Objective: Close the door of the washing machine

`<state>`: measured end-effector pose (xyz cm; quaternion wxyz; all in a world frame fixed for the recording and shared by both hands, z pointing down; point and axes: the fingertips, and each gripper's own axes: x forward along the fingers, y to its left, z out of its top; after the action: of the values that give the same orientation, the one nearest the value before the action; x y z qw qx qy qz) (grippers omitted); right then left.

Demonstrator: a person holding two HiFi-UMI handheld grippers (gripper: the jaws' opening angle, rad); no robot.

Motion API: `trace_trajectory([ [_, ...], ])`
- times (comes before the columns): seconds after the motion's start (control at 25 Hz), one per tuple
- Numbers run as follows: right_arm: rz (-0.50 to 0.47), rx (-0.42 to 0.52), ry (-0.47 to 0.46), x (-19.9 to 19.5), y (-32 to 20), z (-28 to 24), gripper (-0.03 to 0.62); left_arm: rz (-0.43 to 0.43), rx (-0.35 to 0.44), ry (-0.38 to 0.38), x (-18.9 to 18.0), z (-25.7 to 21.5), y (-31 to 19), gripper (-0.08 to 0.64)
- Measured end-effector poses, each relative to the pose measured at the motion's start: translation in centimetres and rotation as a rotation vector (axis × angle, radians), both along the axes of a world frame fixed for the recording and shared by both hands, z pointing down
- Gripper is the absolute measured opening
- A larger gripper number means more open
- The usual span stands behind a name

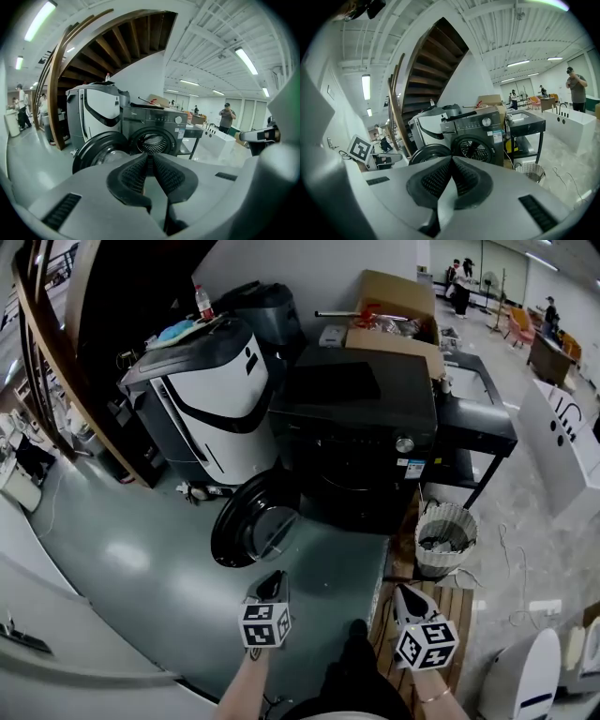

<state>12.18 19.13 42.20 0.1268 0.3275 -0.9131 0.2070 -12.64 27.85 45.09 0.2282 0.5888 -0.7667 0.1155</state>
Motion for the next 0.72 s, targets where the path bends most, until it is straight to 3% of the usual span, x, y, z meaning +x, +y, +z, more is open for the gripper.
trace_trajectory([
  [0.44,-0.09,0.032,0.012,-9.0,-14.2,-1.5,0.008,-0.025,0.024,-0.044,-6.1,-2.1,-13.5,0.116],
  [0.72,-0.124,0.01,0.012,-12.0,-19.7,-1.3,0.008,-0.099,-0.01,-0.047,-10.5,-1.8,-17.1,0.164],
])
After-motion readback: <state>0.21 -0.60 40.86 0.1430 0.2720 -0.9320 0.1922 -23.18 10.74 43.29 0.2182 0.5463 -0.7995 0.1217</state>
